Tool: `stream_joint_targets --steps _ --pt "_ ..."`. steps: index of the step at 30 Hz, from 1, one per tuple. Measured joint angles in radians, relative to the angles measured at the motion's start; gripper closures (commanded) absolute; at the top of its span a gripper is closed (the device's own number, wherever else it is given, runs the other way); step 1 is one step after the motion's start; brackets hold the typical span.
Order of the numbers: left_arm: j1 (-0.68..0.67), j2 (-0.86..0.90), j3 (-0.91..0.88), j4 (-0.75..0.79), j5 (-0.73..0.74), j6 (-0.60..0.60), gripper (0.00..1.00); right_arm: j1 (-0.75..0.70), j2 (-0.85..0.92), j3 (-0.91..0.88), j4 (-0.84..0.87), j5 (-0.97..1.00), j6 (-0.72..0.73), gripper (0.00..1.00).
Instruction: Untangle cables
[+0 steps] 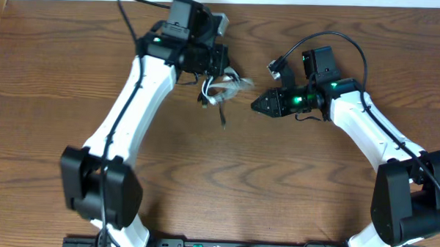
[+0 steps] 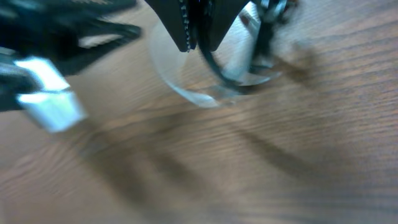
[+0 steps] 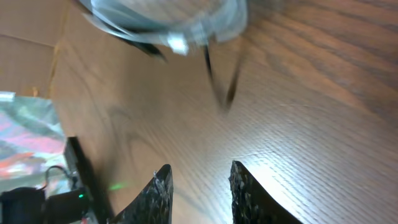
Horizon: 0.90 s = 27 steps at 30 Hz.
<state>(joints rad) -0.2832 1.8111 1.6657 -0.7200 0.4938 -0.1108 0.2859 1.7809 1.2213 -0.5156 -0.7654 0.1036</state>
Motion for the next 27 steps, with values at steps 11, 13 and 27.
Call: stream_joint_targets --steps 11,13,27 --pt "0.011 -0.077 0.002 -0.039 0.177 -0.054 0.93 -0.005 0.0 0.0 0.145 -0.075 0.026 0.52" --pt "0.015 -0.077 0.002 -0.039 0.195 -0.061 0.93 -0.01 0.0 0.0 0.192 -0.119 0.047 0.5" --pt "0.058 -0.077 0.002 -0.023 0.35 -0.13 0.93 -0.019 0.0 0.0 0.252 -0.064 0.344 0.25"
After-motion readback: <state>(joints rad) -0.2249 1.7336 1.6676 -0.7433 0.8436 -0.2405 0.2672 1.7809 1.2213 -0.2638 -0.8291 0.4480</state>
